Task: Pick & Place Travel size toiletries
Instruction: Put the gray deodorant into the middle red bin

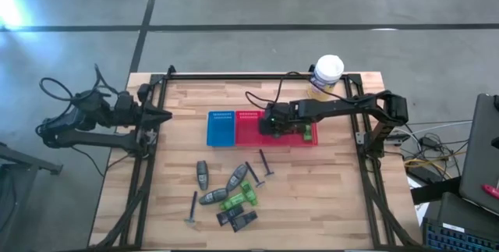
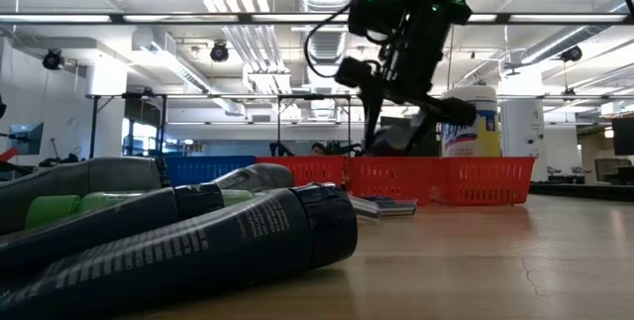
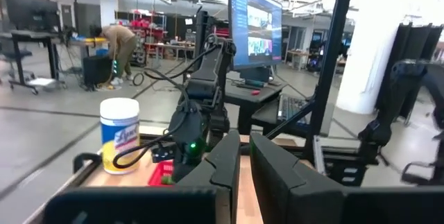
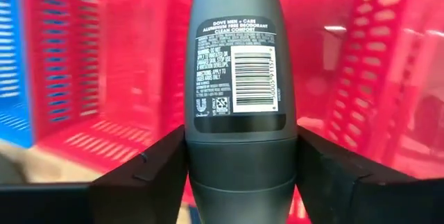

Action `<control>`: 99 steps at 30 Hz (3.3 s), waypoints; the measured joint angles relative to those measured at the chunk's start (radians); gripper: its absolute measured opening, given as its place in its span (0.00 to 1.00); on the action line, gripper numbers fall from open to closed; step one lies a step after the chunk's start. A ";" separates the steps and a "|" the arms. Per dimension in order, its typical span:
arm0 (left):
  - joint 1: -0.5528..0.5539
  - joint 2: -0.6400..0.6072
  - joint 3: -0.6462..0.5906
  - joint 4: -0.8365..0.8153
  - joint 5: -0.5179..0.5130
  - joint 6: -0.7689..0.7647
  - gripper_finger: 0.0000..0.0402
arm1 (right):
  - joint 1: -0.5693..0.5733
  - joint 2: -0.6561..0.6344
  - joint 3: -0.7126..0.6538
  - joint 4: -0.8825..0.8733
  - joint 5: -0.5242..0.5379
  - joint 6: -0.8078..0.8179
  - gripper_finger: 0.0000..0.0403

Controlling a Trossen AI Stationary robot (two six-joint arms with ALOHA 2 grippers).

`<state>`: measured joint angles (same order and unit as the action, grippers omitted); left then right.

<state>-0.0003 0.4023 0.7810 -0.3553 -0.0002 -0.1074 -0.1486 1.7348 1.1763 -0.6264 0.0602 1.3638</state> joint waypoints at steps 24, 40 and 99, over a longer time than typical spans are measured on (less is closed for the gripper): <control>0.000 0.166 0.000 -0.027 -0.124 -0.325 0.09 | 0.013 -0.012 0.136 -0.162 0.019 -0.207 0.89; -0.077 0.522 -0.002 -0.423 -0.091 -0.949 0.15 | 0.067 -0.282 0.103 -0.444 0.127 -0.337 0.86; -0.508 1.199 0.030 -0.260 -0.189 -1.603 0.42 | 0.231 -0.472 -0.180 -0.164 0.061 -0.336 0.90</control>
<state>-0.5087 1.6010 0.8112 -0.6152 -0.1891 -1.7105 0.0822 1.2633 0.9966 -0.7908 0.1216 1.0280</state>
